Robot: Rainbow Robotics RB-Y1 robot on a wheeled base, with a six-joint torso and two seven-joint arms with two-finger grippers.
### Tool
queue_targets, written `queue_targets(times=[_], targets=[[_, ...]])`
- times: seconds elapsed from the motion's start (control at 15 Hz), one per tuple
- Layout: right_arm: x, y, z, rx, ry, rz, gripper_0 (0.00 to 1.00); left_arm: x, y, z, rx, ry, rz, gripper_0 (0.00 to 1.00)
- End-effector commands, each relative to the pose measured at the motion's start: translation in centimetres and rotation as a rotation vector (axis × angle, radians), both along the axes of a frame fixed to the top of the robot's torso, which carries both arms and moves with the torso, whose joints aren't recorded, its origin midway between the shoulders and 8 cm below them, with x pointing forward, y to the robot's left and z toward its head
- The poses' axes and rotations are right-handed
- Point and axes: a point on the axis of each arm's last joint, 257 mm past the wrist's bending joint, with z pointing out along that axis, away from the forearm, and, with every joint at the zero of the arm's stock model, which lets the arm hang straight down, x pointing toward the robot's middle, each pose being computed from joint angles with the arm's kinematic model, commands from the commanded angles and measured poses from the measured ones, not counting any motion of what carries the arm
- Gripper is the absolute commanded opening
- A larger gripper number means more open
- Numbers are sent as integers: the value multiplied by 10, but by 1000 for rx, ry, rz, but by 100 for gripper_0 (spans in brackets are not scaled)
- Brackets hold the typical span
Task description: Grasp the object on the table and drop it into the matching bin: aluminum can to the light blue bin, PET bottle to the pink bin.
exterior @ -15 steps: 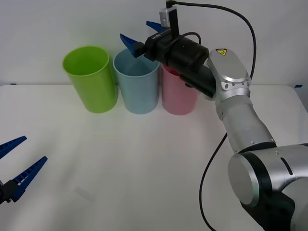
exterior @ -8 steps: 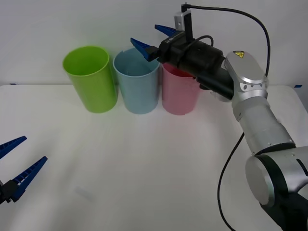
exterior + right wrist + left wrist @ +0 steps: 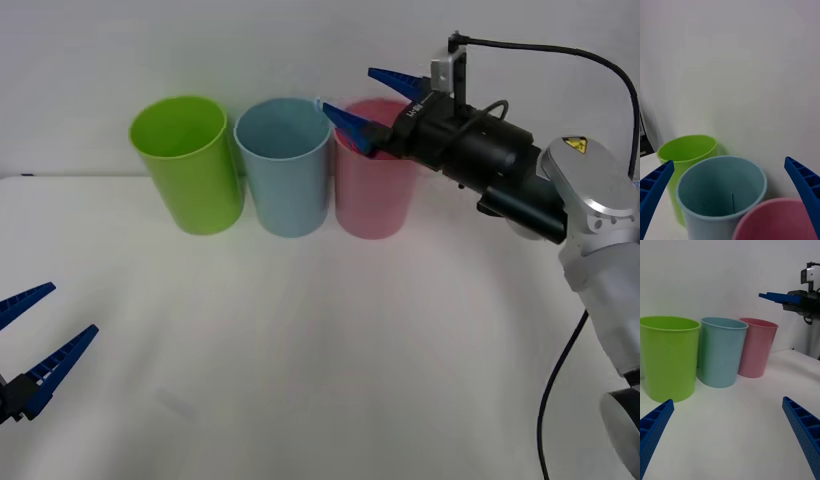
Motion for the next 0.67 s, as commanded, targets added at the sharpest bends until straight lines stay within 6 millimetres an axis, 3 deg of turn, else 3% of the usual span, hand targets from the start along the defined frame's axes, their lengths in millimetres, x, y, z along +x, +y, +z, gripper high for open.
queue_targets(times=[0.07,0.4,0.67], targets=[[-15,-26,-10,-7,-3,-15,100,0,0,0,0,0,0,100],[-33,-68,-32,-25,10,-75,100,0,0,0,0,0,0,100],[-51,-103,-63,-41,43,-126,100,0,0,0,0,0,0,100]])
